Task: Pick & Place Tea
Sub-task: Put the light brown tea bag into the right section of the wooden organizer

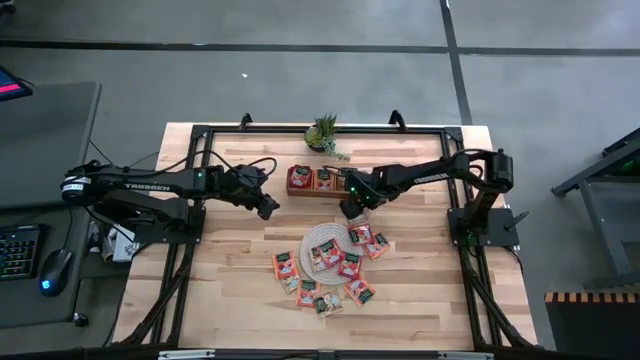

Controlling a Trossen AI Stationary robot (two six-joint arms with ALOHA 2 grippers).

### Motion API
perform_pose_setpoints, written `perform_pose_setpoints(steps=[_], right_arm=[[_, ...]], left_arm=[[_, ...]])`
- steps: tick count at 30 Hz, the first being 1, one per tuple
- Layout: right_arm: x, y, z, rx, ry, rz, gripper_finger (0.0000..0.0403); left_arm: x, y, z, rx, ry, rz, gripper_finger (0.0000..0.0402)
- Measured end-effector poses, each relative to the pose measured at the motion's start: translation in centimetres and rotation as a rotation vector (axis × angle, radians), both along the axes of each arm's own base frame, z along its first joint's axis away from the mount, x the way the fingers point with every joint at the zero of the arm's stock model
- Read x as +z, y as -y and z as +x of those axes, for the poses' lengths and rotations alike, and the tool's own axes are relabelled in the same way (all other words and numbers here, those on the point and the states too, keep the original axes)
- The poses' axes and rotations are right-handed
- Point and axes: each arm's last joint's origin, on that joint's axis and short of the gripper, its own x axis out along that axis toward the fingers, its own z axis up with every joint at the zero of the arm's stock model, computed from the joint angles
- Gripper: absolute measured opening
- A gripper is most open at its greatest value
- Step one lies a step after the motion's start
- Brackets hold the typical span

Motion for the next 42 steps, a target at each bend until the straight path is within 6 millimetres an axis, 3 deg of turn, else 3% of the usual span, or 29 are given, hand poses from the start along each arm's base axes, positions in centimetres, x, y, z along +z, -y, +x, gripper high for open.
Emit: perform_pose_setpoints(steps=[9, 32, 42], right_arm=[[-0.4, -0.05, -0.07, -0.006, -0.027, -0.004, 0.0224], [-0.57, -0.37, -0.47, 0.008, -0.076, -0.023, 0.001], [0.33, -0.55, -0.52, 0.034, -0.042, -0.044, 0.0001]], left_arm=[[-0.09, 0.0, -0.08, -0.011, -0.014, 0.013, 0.0129], [-0.36, 0.03, -0.35, -0.015, -0.053, 0.015, 0.0129], [-0.36, 0.03, -0.35, -0.01, -0.052, 0.01, 0.0129]])
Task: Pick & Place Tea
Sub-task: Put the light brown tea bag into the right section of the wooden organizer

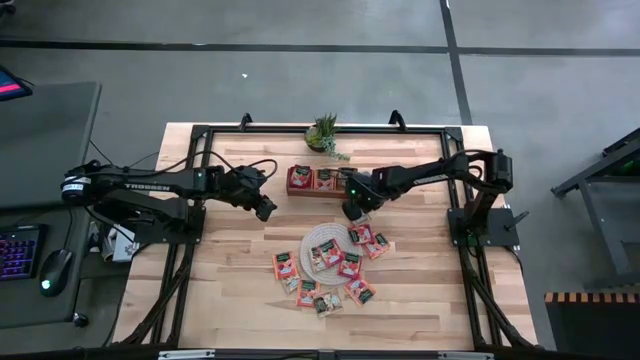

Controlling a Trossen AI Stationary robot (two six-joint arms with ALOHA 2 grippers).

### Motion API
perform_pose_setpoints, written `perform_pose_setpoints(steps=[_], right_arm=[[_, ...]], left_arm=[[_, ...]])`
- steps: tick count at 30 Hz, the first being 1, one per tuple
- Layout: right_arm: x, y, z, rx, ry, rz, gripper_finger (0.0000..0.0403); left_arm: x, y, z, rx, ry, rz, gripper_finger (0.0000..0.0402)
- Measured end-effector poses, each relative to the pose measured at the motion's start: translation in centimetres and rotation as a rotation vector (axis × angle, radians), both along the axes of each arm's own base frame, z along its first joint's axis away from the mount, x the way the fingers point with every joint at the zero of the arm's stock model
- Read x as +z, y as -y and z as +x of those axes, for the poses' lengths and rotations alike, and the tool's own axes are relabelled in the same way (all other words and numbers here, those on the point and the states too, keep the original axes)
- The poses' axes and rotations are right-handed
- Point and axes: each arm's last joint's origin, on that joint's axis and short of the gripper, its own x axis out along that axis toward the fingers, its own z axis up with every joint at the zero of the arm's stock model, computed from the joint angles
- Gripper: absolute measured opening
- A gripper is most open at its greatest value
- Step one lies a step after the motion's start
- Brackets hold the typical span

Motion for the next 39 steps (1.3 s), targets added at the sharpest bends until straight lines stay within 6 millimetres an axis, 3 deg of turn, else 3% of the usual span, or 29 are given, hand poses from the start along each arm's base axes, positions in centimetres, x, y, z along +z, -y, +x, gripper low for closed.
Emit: perform_pose_setpoints(steps=[15, 23, 27, 39], right_arm=[[5.1, -1.2, -1.2, 0.011, 0.122, -0.075, 0.0], [4.9, -1.2, -0.7, 0.058, 0.156, -0.049, 0.0006], [4.4, -1.7, -0.8, 0.036, 0.148, -0.015, 0.0044], [1.3, -3.9, -2.7, -0.108, 0.115, 0.113, 0.0232]], left_arm=[[0.0, 0.0, 0.0, 0.0, 0.002, -0.002, 0.0129], [0.0, 0.0, 0.0, -0.003, 0.003, -0.009, 0.0129], [0.0, 0.1, 0.0, -0.014, 0.006, -0.028, 0.0129], [0.0, 0.1, 0.0, -0.026, 0.008, -0.044, 0.0129]])
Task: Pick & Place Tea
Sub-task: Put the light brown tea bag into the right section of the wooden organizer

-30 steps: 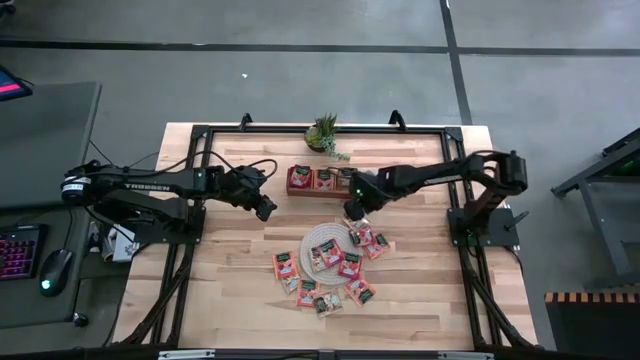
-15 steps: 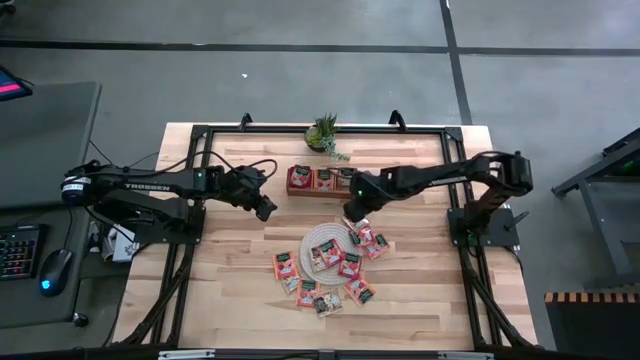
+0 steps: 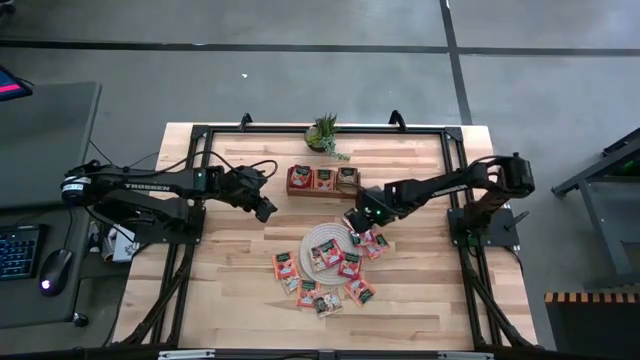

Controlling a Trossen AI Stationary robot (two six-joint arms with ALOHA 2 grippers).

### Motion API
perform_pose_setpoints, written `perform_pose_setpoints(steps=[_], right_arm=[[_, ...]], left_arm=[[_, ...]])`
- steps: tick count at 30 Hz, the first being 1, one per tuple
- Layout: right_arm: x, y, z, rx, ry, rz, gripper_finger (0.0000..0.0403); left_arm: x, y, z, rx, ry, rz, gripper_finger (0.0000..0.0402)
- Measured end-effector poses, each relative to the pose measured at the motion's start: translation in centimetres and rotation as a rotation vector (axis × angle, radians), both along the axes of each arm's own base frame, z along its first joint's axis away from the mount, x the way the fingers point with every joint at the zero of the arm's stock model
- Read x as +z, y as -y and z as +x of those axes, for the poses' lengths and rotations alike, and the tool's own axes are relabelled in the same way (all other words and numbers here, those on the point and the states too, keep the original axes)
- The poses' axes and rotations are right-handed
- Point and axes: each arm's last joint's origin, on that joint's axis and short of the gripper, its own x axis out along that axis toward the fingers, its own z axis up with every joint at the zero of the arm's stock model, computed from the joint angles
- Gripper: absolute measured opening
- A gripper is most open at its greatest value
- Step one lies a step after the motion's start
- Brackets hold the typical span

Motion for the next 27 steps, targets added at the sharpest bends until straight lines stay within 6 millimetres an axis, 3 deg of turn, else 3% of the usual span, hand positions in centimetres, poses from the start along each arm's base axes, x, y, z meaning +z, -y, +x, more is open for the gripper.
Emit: perform_pose_setpoints(steps=[6, 27], right_arm=[[-1.1, -0.5, -0.6, -0.035, 0.055, 0.034, 0.0261], [-1.6, 0.0, -0.2, -0.096, 0.167, 0.015, 0.0248]], left_arm=[[0.0, 0.0, 0.0, 0.0, 0.0, 0.0, 0.0129], [0.0, 0.0, 0.0, -0.008, 0.0, 0.008, 0.0129]])
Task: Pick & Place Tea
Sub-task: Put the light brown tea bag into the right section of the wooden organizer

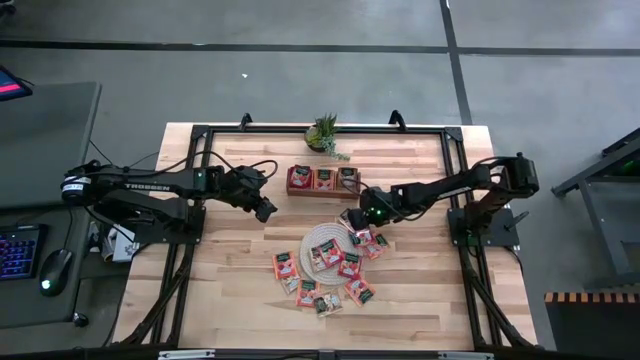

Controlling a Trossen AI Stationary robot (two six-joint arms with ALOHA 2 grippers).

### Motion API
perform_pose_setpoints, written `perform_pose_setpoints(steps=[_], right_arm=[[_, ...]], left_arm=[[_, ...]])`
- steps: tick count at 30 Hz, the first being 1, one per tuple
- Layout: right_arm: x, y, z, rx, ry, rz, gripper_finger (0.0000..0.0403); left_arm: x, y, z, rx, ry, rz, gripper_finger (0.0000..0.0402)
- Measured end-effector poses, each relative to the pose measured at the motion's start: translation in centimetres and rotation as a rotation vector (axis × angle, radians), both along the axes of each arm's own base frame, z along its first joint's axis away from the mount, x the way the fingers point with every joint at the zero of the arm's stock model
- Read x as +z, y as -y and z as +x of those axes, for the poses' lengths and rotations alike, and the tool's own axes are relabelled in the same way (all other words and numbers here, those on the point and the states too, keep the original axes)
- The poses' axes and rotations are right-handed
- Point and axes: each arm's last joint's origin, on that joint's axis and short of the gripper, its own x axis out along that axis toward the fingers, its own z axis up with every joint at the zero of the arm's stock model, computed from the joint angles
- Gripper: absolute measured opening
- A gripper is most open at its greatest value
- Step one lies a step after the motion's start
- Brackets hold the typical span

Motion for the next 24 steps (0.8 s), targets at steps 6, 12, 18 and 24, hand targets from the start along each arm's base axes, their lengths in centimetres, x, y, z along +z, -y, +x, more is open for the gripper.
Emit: perform_pose_setpoints(steps=[6, 12, 18, 24], right_arm=[[0.0, 0.5, -0.1, -0.016, -0.006, 0.004, 0.0199], [-0.1, 0.9, -0.1, -0.038, -0.01, -0.01, 0.0144], [-0.2, 1.1, -0.2, -0.054, -0.015, -0.039, 0.009], [-0.2, 1.2, -0.1, -0.046, -0.011, -0.061, 0.003]], left_arm=[[0.0, 0.0, 0.0, 0.0, 0.0, 0.0, 0.0129], [0.0, 0.0, 0.0, 0.001, 0.0, 0.0, 0.0129], [0.0, 0.0, 0.0, 0.001, 0.0, 0.001, 0.0129], [0.0, 0.0, 0.0, 0.001, -0.001, 0.001, 0.0129]])
